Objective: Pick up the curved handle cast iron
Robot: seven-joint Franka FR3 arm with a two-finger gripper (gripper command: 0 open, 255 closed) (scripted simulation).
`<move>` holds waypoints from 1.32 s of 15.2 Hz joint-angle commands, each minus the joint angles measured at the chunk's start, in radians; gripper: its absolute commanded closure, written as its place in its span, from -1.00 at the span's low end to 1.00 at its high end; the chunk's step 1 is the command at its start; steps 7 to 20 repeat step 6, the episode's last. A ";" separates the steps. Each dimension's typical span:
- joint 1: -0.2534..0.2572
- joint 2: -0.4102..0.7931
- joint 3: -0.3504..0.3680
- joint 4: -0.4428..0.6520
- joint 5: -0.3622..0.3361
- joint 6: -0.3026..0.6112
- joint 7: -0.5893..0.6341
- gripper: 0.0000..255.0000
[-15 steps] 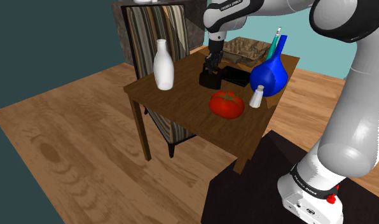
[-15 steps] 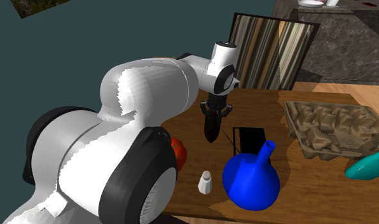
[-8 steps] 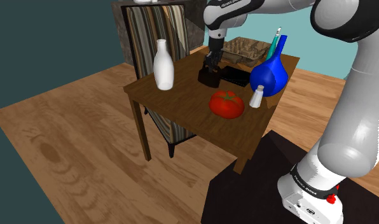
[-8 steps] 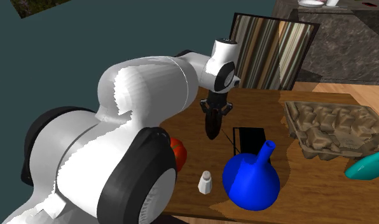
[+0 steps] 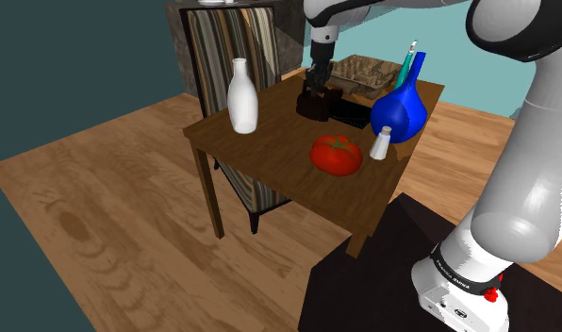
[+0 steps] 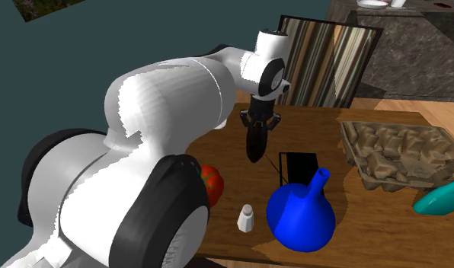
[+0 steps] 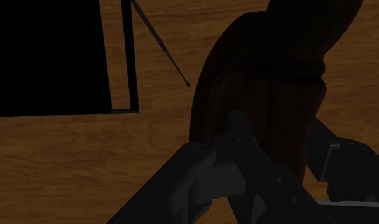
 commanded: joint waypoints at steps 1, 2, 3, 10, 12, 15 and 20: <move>-0.001 0.001 -0.001 0.030 0.000 -0.028 0.000 1.00; -0.001 0.000 -0.001 0.042 0.000 -0.042 0.000 1.00; -0.002 -0.001 -0.001 0.055 -0.001 -0.055 0.000 1.00; -0.002 -0.001 -0.001 0.070 -0.001 -0.070 0.001 1.00; -0.002 -0.001 -0.001 0.070 -0.001 -0.070 0.001 1.00; -0.002 -0.001 -0.001 0.070 -0.001 -0.070 0.001 1.00; -0.002 -0.001 -0.001 0.070 -0.001 -0.070 0.001 1.00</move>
